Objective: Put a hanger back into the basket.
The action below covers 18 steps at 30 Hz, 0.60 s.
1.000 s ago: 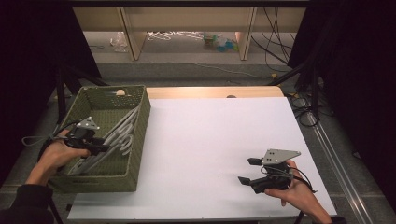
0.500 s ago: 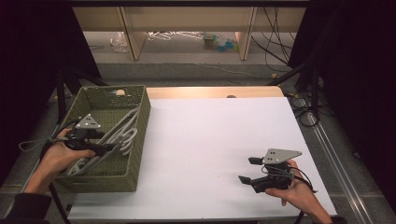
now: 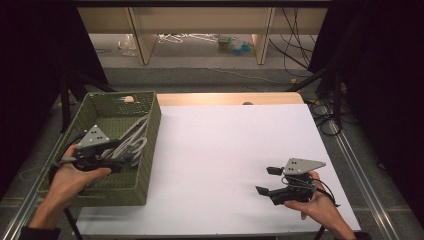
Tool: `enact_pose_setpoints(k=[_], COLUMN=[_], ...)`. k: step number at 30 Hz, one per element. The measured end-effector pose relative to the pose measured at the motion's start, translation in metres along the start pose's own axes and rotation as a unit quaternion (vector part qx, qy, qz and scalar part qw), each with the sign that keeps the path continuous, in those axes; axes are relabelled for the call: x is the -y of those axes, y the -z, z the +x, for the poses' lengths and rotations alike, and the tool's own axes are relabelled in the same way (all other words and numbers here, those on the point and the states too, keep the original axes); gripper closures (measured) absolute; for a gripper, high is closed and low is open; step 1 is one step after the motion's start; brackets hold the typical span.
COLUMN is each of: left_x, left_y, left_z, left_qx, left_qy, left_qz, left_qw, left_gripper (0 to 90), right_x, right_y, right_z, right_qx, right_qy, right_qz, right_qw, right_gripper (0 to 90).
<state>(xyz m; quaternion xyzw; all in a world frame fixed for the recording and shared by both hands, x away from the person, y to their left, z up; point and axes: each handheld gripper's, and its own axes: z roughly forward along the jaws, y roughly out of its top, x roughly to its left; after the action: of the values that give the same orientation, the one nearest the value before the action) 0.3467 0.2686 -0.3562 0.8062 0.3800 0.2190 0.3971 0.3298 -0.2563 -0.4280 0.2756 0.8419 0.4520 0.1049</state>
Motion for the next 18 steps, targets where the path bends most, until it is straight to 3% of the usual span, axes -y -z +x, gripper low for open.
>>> enact_pose_setpoints(k=[1,3,9,10,13,18], left_x=[0.0,-0.001,-0.002,0.0,0.002,0.008], left_y=[-0.001,-0.002,-0.007,-0.011,-0.015,-0.021], left_z=[-0.005,-0.012,-0.041,-0.052,-0.063,-0.091], left_qx=[0.004,0.01,0.013,0.033,0.041,0.055], left_qy=[0.019,0.019,0.016,0.015,0.006,0.001], left_qz=[-0.019,-0.03,-0.063,-0.071,-0.077,-0.111], left_qw=[0.9996,0.9993,0.9978,0.9968,0.9962,0.9923], left_gripper=[29.9,29.6,27.4,28.0,27.7,24.8], right_x=[0.0,0.0,-0.001,-0.001,-0.001,-0.001], right_y=[0.0,0.0,0.001,0.002,0.002,0.007], right_z=[0.0,0.0,0.001,0.001,0.001,0.003], right_qx=[0.001,0.003,0.009,0.012,0.015,0.025], right_qy=[0.0,0.001,-0.002,-0.008,-0.011,-0.027], right_qz=[-0.002,-0.003,-0.013,-0.021,-0.037,-0.059], right_qw=[1.0,1.0,0.9999,0.9997,0.9991,0.9976], right_gripper=[24.1,24.1,23.9,22.7,22.4,20.5])
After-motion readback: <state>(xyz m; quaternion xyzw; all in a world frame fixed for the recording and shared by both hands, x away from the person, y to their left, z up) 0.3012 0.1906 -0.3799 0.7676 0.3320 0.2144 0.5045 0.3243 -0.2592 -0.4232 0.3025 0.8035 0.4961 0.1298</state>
